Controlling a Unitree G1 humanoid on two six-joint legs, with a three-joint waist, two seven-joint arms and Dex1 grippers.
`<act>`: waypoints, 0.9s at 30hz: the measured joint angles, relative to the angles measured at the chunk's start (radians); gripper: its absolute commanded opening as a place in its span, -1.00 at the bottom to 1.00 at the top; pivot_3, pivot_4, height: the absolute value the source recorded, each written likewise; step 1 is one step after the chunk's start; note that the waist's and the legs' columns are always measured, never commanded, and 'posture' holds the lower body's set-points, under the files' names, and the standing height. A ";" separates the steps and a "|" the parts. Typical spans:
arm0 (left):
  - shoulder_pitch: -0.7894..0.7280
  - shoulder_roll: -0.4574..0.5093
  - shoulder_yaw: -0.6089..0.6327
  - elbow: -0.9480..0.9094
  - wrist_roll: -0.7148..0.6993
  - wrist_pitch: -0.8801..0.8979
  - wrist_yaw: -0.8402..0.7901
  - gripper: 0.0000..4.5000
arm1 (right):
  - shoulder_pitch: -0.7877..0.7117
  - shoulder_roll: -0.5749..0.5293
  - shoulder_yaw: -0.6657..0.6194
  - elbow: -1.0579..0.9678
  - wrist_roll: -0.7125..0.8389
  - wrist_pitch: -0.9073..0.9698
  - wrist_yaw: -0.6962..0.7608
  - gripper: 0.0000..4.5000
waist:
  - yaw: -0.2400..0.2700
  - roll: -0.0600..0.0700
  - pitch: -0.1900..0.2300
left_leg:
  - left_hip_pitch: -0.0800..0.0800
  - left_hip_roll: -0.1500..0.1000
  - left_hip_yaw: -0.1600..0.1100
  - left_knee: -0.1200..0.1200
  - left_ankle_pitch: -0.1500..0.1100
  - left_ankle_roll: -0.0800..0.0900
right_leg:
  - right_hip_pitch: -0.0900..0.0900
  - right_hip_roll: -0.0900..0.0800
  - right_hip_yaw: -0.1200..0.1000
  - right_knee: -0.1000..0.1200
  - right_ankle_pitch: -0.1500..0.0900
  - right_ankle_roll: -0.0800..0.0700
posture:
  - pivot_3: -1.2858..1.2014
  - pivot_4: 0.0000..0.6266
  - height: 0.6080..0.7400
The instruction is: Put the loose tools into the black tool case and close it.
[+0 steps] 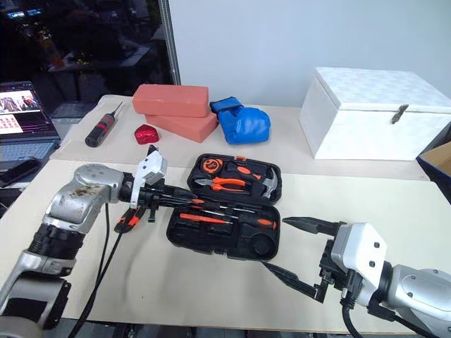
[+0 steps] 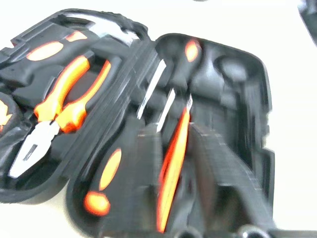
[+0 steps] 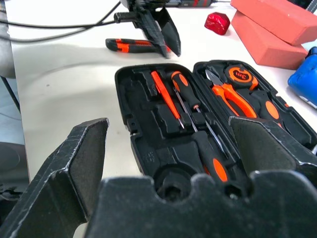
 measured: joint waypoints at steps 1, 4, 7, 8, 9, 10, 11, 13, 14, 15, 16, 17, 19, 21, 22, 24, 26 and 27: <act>0.016 -0.010 0.000 -0.011 0.001 0.008 0.028 -0.97 | 0.000 0.000 0.000 0.002 0.000 0.000 0.000 1.00 | -0.001 0.000 0.000 | 0.000 0.000 0.000 0.000 0.000 0.000 | 0.000 0.000 0.000 0.000 0.000 0.000 | 0.03 -0.52 0.94; 0.035 -0.077 0.000 -0.042 0.011 0.049 0.157 -0.97 | -0.006 0.000 0.001 0.008 0.000 0.000 -0.001 1.00 | 0.001 0.000 0.000 | 0.000 0.000 0.000 0.000 0.000 0.000 | 0.000 0.000 0.000 0.001 0.000 0.000 | 0.03 -0.52 0.94; 0.035 -0.108 -0.005 -0.063 0.035 0.067 0.250 -0.97 | -0.021 0.000 0.003 0.009 0.000 0.000 -0.004 1.00 | 0.001 0.000 0.000 | 0.000 -0.001 -0.001 0.000 0.000 0.000 | 0.000 0.000 0.000 0.001 0.000 0.000 | 0.03 -0.52 0.94; 0.035 -0.114 -0.011 -0.066 0.044 0.071 0.271 -0.97 | -0.022 0.000 0.005 0.009 0.000 0.000 -0.004 1.00 | 0.000 0.000 0.000 | 0.000 -0.001 -0.001 0.000 0.000 0.000 | 0.000 0.000 0.000 0.001 0.000 0.000 | 0.03 -0.52 0.94; 0.037 -0.117 -0.023 -0.071 0.052 0.082 0.291 -0.97 | -0.023 0.000 0.008 0.009 0.000 0.000 -0.005 1.00 | 0.000 0.000 0.000 | 0.000 -0.001 -0.001 0.000 0.000 0.000 | 0.000 0.000 0.000 0.000 0.000 0.000 | 0.03 -0.52 0.94; 0.043 -0.116 -0.035 -0.081 0.060 0.089 0.300 -0.97 | -0.024 0.000 0.010 0.009 0.000 0.000 -0.005 1.00 | 0.000 0.000 0.000 | 0.000 -0.001 -0.001 0.000 0.000 0.000 | 0.000 0.000 0.000 0.000 0.000 0.000 | 0.03 -0.52 0.94; 0.058 -0.111 -0.053 -0.095 0.067 0.095 0.307 -0.97 | -0.025 0.000 0.013 0.009 -0.001 0.000 -0.006 1.00 | -0.003 0.000 0.000 | 0.000 -0.001 -0.001 0.000 0.000 0.000 | 0.000 0.000 0.000 0.000 0.000 0.000 | 0.03 -0.52 0.94; 0.089 -0.092 -0.078 -0.113 0.075 0.107 0.307 -0.97 | -0.024 0.000 0.021 0.008 -0.001 0.000 -0.007 1.00 | -0.005 0.000 0.000 | 0.000 -0.001 -0.001 -0.001 0.000 0.000 | -0.001 0.000 0.000 0.000 0.000 0.000 | 0.03 -0.52 0.94; 0.097 -0.082 -0.079 -0.125 0.078 0.102 0.305 -0.97 | -0.024 0.000 0.024 0.009 -0.002 0.000 -0.008 1.00 | -0.005 0.000 0.000 | 0.000 0.000 -0.001 -0.001 0.000 0.000 | 0.000 0.000 0.000 0.000 0.000 0.000 | 0.03 -0.52 0.94; 0.108 -0.066 -0.081 -0.139 0.083 0.087 0.300 -0.97 | -0.026 -0.001 0.028 0.008 -0.003 0.000 -0.009 1.00 | -0.004 0.000 0.000 | 0.001 0.000 -0.001 -0.001 0.000 0.000 | 0.000 0.000 0.000 0.000 0.000 -0.001 | 0.03 -0.52 0.94; 0.117 -0.054 -0.083 -0.149 0.084 0.075 0.296 -0.97 | -0.025 -0.001 0.030 0.009 -0.003 0.000 -0.010 1.00 | -0.004 0.000 0.000 | 0.001 0.000 -0.001 -0.001 0.000 0.000 | 0.000 0.000 0.000 0.000 -0.001 -0.001 | 0.03 -0.52 0.94; 0.128 -0.044 -0.085 -0.154 0.086 0.056 0.290 -0.97 | -0.025 -0.001 0.033 0.009 -0.003 0.000 -0.010 1.00 | -0.003 0.001 0.000 | 0.001 -0.001 -0.001 -0.001 0.000 0.000 | 0.000 0.000 0.000 0.000 -0.001 -0.001 | 0.03 -0.52 0.94; 0.149 -0.035 -0.089 -0.158 0.088 0.017 0.283 -0.97 | -0.025 -0.001 0.036 0.009 -0.004 0.000 -0.011 1.00 | -0.002 0.001 0.000 | 0.002 -0.001 -0.001 -0.001 0.000 0.000 | 0.001 0.000 0.000 0.000 -0.001 -0.001 | 0.03 -0.52 0.94; 0.182 -0.027 -0.093 -0.157 0.096 -0.044 0.279 -0.97 | -0.019 -0.001 0.036 0.009 -0.008 0.000 -0.010 1.00 | -0.002 0.001 -0.001 | 0.003 -0.001 -0.001 -0.001 0.000 0.000 | 0.002 -0.001 0.000 0.000 -0.001 -0.001 | 0.03 -0.52 0.94; 0.193 -0.026 -0.095 -0.155 0.103 -0.072 0.280 -0.97 | -0.020 -0.001 0.035 0.009 -0.008 0.000 -0.011 1.00 | -0.001 0.001 -0.001 | 0.004 -0.001 -0.001 -0.001 0.000 0.000 | 0.002 -0.001 0.000 0.000 -0.001 -0.001 | 0.03 -0.52 0.94; 0.205 -0.026 -0.097 -0.149 0.116 -0.105 0.282 -0.97 | -0.020 -0.001 0.035 0.009 -0.008 0.000 -0.010 1.00 | -0.001 0.001 -0.001 | 0.005 -0.001 -0.001 -0.001 0.000 0.000 | 0.003 -0.001 0.000 0.000 -0.001 -0.001 | 0.03 -0.52 0.94; 0.211 -0.028 -0.098 -0.144 0.122 -0.118 0.291 -0.97 | -0.020 -0.001 0.035 0.009 -0.009 0.000 -0.009 1.00 | -0.001 0.001 -0.001 | 0.006 -0.001 -0.001 -0.001 0.000 -0.001 | 0.003 -0.001 0.000 0.000 -0.001 -0.001 | 0.03 -0.52 0.94; 0.211 -0.035 -0.096 -0.140 0.123 -0.119 0.295 -0.97 | -0.020 -0.001 0.035 0.009 -0.009 0.000 -0.009 1.00 | -0.001 0.002 -0.002 | 0.006 -0.001 -0.001 -0.001 -0.001 -0.002 | 0.003 -0.001 0.000 0.000 -0.001 -0.001 | 0.03 -0.52 0.94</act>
